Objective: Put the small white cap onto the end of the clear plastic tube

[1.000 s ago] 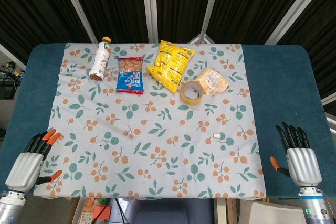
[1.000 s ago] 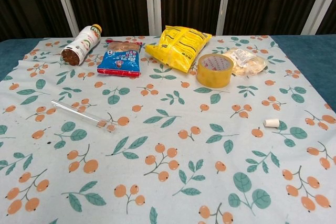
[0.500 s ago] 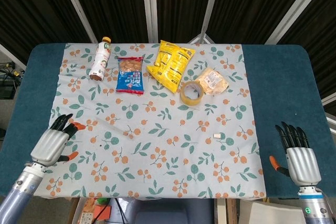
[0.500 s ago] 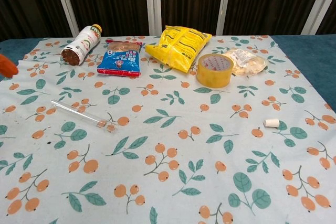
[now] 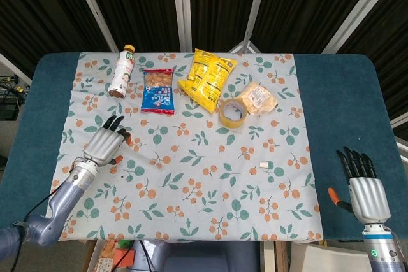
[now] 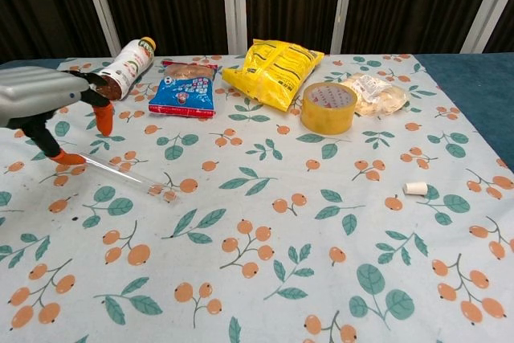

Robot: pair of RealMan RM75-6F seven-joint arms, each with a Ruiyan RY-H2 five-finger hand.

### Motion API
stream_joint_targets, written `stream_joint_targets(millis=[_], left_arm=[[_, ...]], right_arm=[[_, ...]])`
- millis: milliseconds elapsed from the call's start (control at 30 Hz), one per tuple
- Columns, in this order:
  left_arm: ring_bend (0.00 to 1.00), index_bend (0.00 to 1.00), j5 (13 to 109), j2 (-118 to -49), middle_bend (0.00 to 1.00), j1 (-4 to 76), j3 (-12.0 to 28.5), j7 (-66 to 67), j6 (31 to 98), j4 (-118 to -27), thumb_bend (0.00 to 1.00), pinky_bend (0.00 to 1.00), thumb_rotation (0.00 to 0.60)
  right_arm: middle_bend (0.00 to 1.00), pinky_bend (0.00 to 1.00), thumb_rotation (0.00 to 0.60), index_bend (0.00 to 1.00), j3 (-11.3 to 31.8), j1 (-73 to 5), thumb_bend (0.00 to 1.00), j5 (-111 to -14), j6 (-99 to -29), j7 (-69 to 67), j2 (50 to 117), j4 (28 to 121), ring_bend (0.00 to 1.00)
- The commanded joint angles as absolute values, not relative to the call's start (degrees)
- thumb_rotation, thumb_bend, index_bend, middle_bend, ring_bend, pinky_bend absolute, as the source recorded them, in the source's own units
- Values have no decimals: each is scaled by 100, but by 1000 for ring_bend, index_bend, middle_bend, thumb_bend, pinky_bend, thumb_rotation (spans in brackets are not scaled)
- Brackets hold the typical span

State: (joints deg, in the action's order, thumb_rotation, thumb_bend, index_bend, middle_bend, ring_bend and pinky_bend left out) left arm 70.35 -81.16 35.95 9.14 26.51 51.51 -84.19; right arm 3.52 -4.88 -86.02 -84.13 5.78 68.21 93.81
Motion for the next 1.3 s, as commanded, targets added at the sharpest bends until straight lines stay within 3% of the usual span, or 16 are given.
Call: stream_joint_targets(millis=[33, 1300], left_arm=[[0, 439, 6912, -8282, 363, 3743, 921, 2759, 5020, -8234, 312, 0, 600], [0, 476, 6624, -8901, 354, 4182, 591, 2780, 4819, -7492, 347, 0, 600]], right_arm=[[0, 0, 600, 0, 356, -487, 351, -8594, -8414, 570, 6819, 9384, 0], [0, 0, 600, 0, 386, -470, 350, -8563, -8481, 552, 6858, 9398, 0]])
